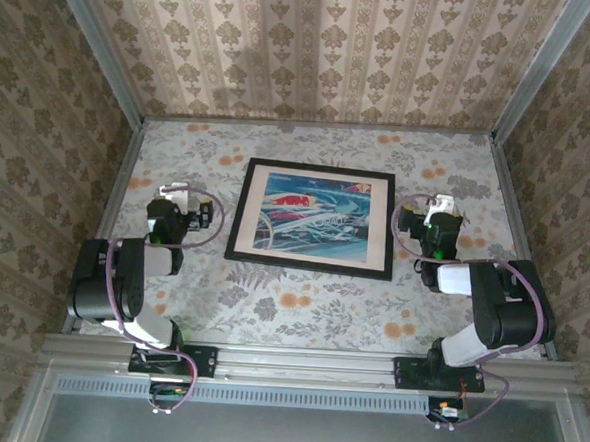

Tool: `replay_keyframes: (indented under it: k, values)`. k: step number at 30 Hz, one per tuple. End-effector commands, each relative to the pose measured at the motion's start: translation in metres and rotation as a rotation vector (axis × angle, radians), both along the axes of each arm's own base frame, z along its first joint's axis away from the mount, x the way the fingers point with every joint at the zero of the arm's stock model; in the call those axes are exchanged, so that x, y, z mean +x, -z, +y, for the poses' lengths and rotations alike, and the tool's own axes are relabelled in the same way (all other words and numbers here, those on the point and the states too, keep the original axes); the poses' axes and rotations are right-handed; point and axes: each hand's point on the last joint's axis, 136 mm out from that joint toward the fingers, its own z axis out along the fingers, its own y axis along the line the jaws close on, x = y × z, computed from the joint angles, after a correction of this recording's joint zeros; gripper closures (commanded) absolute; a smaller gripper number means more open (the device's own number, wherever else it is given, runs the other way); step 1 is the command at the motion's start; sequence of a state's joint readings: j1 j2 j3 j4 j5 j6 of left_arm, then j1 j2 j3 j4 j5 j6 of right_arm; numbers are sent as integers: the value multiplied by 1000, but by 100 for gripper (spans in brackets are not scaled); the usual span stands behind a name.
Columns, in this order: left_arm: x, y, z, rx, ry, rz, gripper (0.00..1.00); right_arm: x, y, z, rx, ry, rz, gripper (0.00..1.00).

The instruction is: Put the photo into the frame

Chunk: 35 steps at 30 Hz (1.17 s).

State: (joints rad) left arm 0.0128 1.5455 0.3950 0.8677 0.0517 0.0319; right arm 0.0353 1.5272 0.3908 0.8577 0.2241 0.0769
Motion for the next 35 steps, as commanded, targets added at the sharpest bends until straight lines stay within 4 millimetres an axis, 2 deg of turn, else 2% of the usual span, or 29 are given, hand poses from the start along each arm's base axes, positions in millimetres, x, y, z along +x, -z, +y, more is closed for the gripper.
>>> replay_keyframes:
  k: [1, 35]
  values:
    - [3, -6, -3, 28, 13, -25, 0, 2, -6, 1, -9, -7, -24, 0]
    - [2, -7, -6, 43, 23, -32, 0, 2, -6, 2, -9, -8, -26, 0]
